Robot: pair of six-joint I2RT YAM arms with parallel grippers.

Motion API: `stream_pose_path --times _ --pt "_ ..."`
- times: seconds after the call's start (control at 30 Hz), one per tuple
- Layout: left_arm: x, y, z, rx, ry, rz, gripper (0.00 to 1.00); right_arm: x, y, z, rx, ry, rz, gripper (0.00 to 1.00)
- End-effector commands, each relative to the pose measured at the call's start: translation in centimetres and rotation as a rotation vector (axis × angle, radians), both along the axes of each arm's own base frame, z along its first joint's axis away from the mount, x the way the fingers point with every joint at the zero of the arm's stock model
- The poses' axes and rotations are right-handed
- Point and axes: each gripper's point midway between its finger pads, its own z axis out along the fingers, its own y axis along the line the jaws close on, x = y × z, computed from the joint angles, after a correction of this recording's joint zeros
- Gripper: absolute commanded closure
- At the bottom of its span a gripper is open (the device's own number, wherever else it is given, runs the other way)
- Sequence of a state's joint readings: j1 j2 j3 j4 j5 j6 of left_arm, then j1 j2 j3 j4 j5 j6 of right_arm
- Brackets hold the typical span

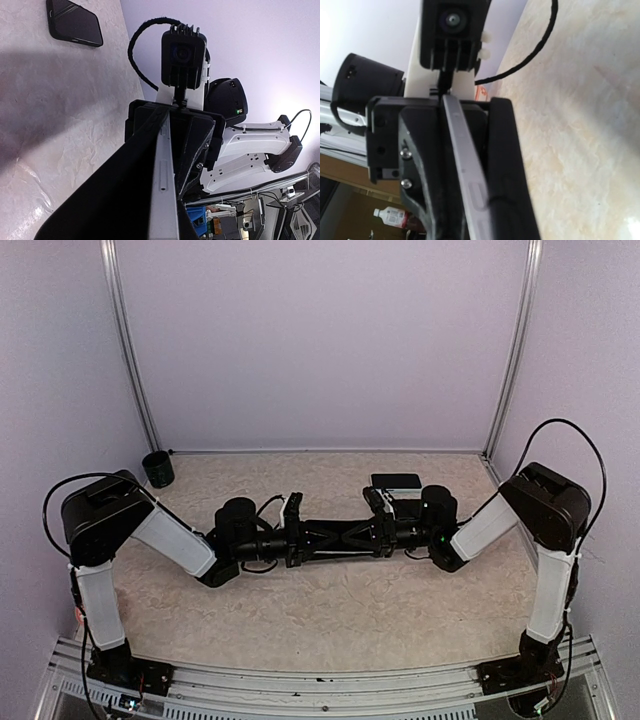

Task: Put the phone into the phone case
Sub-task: Install the phone into the phone case.

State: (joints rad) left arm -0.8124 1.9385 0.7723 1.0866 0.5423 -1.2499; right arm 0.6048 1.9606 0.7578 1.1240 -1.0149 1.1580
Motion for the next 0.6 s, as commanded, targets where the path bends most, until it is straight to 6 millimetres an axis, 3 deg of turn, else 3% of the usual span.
stream_pose_path --times 0.0,0.33,0.57 --pt "-0.8 -0.5 -1.2 0.026 0.035 -0.023 0.95 -2.8 1.2 3.0 0.111 -0.139 0.12 0.74" --pt "0.0 0.5 -1.0 0.06 0.031 0.014 0.66 -2.5 0.7 2.6 0.125 -0.117 0.111 0.74" --pt "0.5 1.2 -0.1 0.069 0.006 0.033 0.62 -2.2 0.4 2.4 0.126 -0.107 0.103 0.74"
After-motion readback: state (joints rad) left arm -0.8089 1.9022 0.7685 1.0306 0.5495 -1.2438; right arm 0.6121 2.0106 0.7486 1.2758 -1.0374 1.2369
